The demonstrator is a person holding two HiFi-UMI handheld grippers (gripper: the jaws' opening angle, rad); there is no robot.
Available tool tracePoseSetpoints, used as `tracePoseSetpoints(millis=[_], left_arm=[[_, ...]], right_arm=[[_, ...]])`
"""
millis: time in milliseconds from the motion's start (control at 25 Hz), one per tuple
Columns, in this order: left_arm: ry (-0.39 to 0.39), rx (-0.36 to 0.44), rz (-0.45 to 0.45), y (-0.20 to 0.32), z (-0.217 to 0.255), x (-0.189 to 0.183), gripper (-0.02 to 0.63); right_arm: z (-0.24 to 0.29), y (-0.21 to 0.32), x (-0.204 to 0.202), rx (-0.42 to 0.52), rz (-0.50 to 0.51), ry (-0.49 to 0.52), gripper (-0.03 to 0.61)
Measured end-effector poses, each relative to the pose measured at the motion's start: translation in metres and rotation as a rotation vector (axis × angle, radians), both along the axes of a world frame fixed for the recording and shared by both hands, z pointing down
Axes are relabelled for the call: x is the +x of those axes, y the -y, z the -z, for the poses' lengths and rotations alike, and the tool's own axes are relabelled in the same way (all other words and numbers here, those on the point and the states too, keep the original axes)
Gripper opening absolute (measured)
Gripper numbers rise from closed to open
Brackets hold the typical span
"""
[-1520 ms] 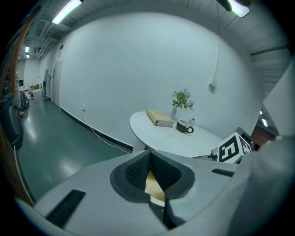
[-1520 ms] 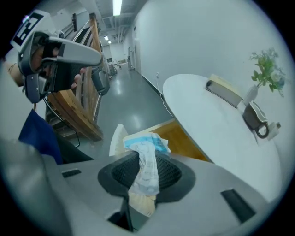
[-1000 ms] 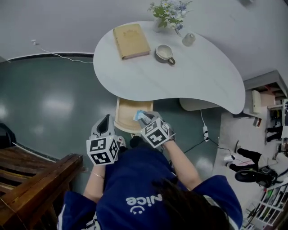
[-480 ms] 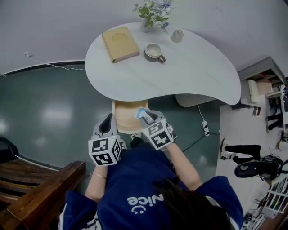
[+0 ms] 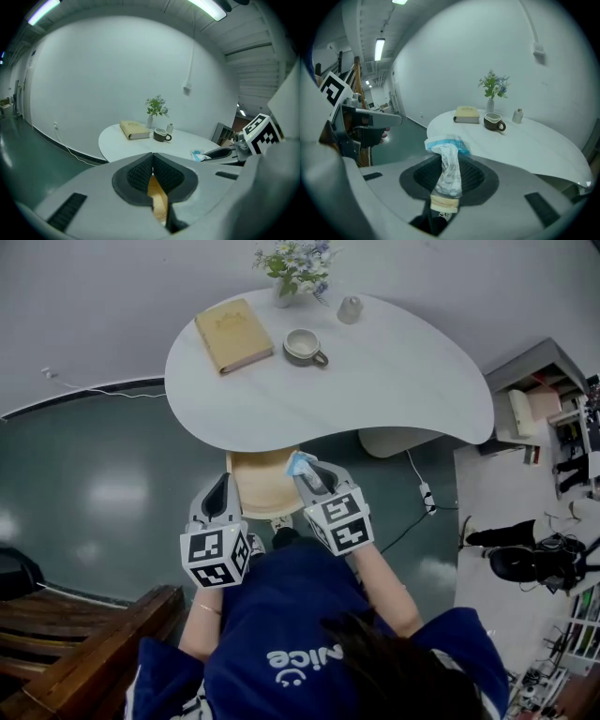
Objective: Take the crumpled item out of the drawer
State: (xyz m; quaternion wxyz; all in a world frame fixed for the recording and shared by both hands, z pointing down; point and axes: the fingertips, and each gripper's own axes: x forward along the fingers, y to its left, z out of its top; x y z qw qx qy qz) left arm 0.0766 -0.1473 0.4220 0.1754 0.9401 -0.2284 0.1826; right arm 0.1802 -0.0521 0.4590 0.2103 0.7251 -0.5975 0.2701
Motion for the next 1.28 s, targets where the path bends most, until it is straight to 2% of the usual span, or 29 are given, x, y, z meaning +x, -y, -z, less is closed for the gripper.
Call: tracePoseSetpoints(millis=[1280], left_arm=[[-0.194, 0.28, -0.076, -0.018, 0.111, 0.019, 0.005]], right_arm=[[0.137, -0.017, 0.022, 0.497, -0.15, -0.17, 0.107]])
